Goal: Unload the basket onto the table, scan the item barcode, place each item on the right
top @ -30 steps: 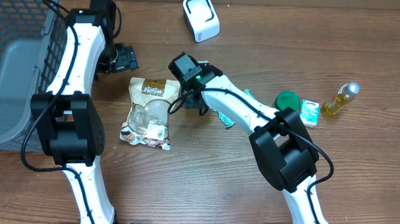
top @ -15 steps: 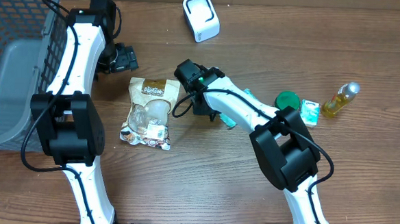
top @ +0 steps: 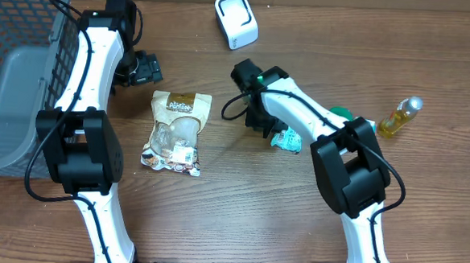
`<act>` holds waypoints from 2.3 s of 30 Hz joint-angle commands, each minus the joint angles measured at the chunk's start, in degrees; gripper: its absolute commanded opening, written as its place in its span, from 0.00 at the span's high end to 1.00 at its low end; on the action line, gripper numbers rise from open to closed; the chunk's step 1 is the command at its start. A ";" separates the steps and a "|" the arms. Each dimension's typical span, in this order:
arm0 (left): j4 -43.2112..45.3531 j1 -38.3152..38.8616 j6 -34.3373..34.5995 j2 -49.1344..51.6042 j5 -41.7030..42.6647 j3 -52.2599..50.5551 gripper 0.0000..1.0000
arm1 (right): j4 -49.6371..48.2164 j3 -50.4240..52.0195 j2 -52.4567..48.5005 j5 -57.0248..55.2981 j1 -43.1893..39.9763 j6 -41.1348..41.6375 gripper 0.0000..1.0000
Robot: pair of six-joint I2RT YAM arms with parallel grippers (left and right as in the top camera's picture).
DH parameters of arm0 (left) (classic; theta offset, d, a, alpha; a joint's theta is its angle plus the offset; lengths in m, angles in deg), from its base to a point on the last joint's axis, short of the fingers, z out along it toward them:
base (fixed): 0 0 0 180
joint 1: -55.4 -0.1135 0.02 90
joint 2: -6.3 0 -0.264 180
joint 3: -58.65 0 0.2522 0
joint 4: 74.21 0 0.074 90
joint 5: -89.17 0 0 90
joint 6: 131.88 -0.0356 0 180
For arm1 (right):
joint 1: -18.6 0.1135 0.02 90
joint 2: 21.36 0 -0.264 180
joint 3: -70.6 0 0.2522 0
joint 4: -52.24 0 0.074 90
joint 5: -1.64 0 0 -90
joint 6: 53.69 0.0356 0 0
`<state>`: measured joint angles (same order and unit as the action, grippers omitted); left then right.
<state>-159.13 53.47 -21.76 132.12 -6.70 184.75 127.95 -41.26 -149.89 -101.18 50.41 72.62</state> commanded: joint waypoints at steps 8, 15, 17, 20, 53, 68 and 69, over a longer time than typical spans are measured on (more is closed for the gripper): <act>-0.11 -0.31 -0.44 0.00 -0.68 0.63 0.00 | 2.75 1.14 -0.83 -0.24 -3.02 1.03 0.73; -0.11 -0.31 -0.44 0.00 -0.68 0.63 0.00 | 5.03 1.16 -0.83 -0.17 -7.23 1.03 0.73; -0.11 -0.31 -0.44 0.00 -0.68 0.63 0.00 | 5.14 1.38 -0.83 0.04 -8.11 1.03 0.73; -0.11 -0.31 -0.44 0.00 -0.68 0.63 0.00 | 5.55 1.40 -0.83 0.02 -8.76 1.03 0.73; -0.11 -0.31 -0.44 0.00 -0.68 0.63 0.00 | -16.02 -2.05 -0.81 55.58 -8.44 -21.22 0.36; -0.11 -0.31 -0.44 0.00 -0.68 0.63 0.00 | -26.56 -1.97 -0.83 42.84 2.43 -23.28 0.45; -0.11 -0.31 -0.44 0.00 -0.68 0.63 0.00 | -27.12 -1.97 -0.83 40.57 3.45 -23.30 0.46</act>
<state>-159.13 53.47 -21.76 132.12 -6.70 184.75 101.96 -42.23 -150.39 -52.20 51.09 50.81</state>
